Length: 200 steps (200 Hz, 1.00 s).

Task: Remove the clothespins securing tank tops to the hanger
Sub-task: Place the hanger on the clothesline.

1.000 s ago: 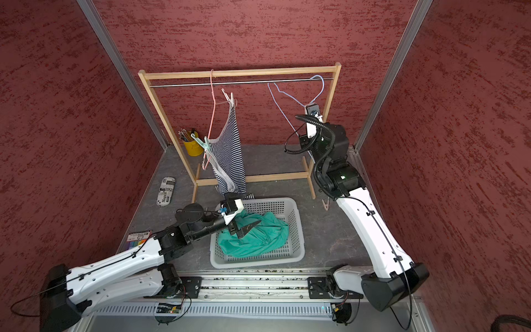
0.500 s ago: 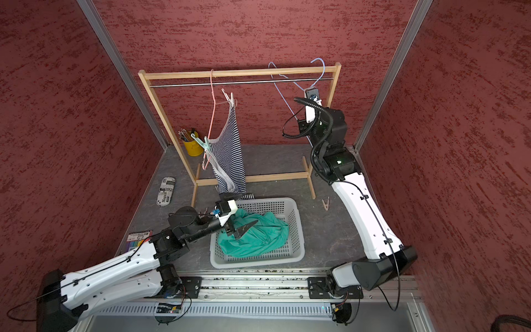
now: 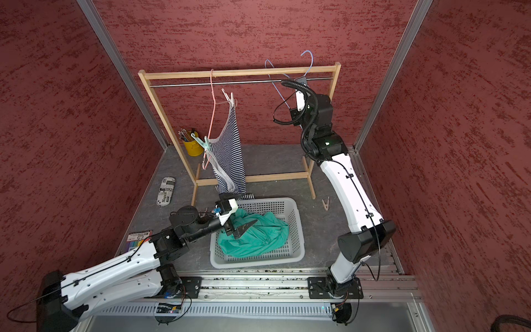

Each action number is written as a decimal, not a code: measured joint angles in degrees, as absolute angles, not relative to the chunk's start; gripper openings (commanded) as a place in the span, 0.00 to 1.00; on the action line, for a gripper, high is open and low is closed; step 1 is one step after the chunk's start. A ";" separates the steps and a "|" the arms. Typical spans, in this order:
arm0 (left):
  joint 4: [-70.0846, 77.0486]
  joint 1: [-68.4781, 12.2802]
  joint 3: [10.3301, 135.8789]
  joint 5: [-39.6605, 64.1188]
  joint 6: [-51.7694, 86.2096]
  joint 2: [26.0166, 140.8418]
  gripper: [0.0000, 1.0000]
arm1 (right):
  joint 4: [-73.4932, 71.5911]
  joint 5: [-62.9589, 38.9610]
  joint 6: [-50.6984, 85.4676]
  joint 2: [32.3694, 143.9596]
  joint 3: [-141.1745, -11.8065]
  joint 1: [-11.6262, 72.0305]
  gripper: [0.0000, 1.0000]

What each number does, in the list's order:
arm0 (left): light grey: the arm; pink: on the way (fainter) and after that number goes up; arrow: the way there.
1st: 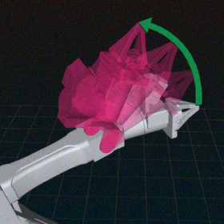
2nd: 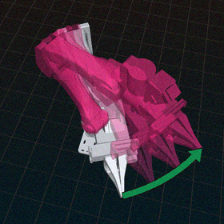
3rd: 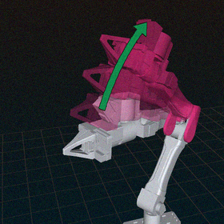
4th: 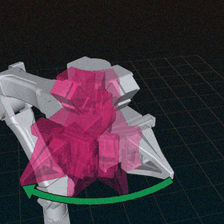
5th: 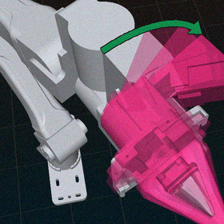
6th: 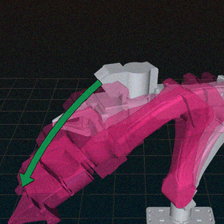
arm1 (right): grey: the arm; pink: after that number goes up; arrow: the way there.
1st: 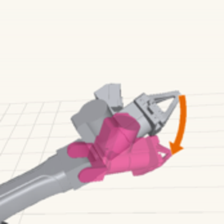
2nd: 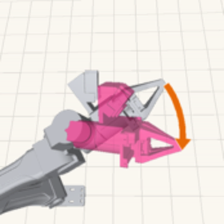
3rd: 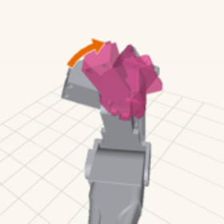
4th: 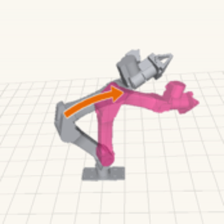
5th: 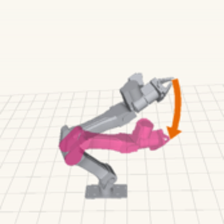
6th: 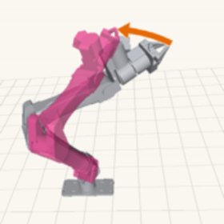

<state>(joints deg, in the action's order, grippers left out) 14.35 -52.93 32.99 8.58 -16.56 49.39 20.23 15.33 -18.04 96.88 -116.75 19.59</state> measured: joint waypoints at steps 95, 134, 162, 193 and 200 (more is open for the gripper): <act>14.06 -52.64 32.86 8.47 -15.86 49.95 1.00 | 32.51 16.25 -17.89 102.10 -125.10 19.59 0.00; 14.06 -52.56 32.86 8.43 -15.81 49.98 1.00 | 34.63 16.97 -17.15 101.34 -123.28 19.62 0.00; 13.76 -52.40 32.93 8.40 -15.03 49.98 1.00 | 30.96 17.10 -16.34 96.86 -115.04 19.62 0.36; 11.31 -52.07 34.09 8.23 -13.65 50.00 1.00 | 27.73 15.90 -15.66 90.59 -103.48 19.62 0.66; 10.96 -52.07 34.44 8.10 -13.41 49.98 1.00 | 26.79 15.68 -15.53 89.65 -101.73 19.62 0.70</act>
<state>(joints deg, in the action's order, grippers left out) 10.96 -52.07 34.44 8.10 -13.41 49.98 26.79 15.68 -15.53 89.65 -101.73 19.62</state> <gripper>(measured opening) 0.996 0.621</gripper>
